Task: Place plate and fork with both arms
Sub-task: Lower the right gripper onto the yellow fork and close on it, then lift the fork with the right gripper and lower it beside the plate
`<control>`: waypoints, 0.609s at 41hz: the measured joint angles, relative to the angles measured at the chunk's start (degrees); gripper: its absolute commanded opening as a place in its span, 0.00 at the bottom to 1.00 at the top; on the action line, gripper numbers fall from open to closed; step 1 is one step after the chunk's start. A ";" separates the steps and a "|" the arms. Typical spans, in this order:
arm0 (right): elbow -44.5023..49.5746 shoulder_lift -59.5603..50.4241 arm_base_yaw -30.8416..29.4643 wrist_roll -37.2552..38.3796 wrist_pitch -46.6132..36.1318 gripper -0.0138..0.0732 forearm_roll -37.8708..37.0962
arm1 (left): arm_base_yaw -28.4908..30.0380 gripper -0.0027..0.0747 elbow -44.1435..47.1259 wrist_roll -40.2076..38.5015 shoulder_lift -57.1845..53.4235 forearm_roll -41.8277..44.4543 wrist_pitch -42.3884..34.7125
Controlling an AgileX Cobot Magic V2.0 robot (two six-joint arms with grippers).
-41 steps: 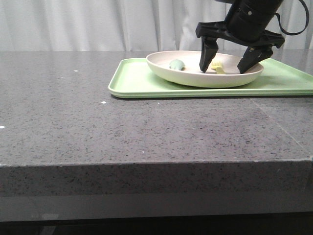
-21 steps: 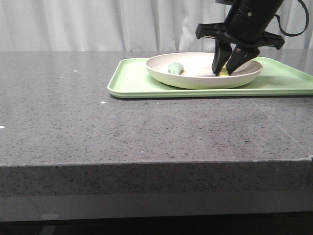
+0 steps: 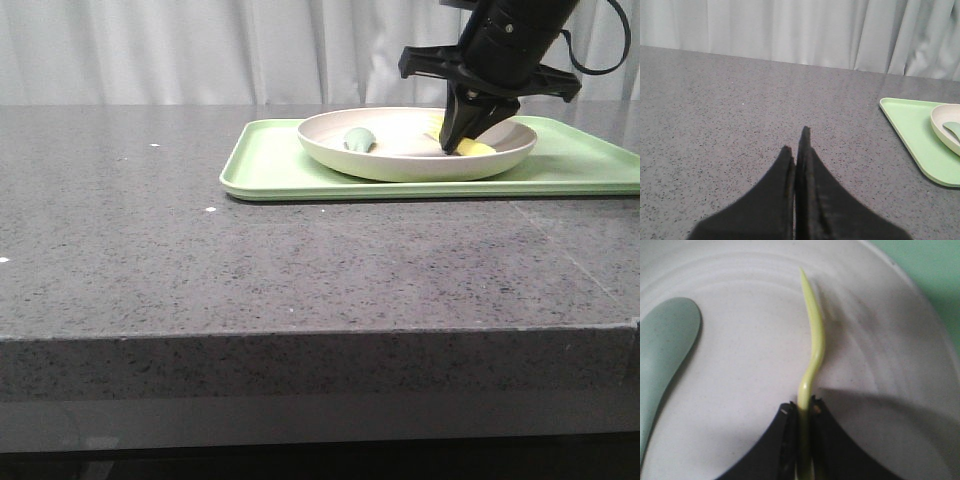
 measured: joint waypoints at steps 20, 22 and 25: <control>-0.45 -7.89 -5.11 0.00 1.56 0.14 -0.32 | 0.00 0.01 0.00 0.00 0.00 0.00 0.00; -0.49 -7.99 -6.57 0.00 1.96 0.14 -0.32 | 0.00 0.01 0.00 0.00 0.00 0.00 0.00; -0.49 -7.85 -8.20 0.00 2.82 0.14 -0.79 | 0.00 0.01 0.00 0.00 0.00 0.00 0.00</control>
